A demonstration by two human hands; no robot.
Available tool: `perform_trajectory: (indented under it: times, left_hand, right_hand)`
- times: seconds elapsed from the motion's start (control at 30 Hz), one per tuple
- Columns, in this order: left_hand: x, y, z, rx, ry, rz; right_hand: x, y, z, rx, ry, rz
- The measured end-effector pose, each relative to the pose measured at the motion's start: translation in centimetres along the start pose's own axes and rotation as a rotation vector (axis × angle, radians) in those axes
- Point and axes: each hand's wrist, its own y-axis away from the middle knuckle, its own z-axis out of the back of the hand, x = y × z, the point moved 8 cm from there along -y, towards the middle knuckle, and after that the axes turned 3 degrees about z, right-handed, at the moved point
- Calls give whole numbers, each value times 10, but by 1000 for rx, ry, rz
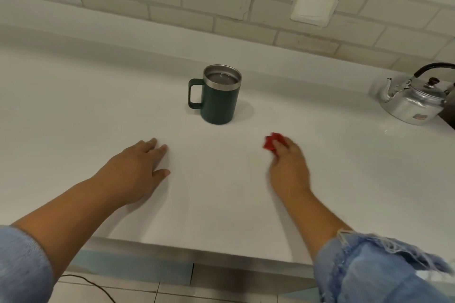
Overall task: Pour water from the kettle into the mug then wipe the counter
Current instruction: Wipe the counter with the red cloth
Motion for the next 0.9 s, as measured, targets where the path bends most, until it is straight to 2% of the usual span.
perform_trajectory:
  times: [0.07,0.13,0.23,0.3,0.43,0.6,0.7,0.77,0.83,0.9]
  left_hand:
    - [0,1,0,1,0,1]
    - [1,1,1,7,9,-3]
    - [1,1,3,13,17,-4]
    - [2,1,3,17,23,-5]
    - [2,-1,2,27,23,0]
    - [3,-2,1,29,40,-3]
    - [3,-2,1,22,44,-3]
    - [3,-2,1,27,41,-5]
    - [3,-2,1,31,37,-3]
    - [2,-1,1,34,29,1]
  right_hand:
    - [36,6,-28,85,-77,74]
    - [52,8,-38,152,-233,5]
    - [56,-1,-13,136,-486,-159]
    - [60,-13,17,140,-519,-169]
    - [74,-30,67,237,-491,-101]
    - [64,-38,97,366,-494,-124]
    - [46,-42,116,329,-530,-193]
    - [35,-49,133,238,-516,-193]
    - [21,-54,148,142,-329,-153]
    - [3,-52,142,160,-141,-160]
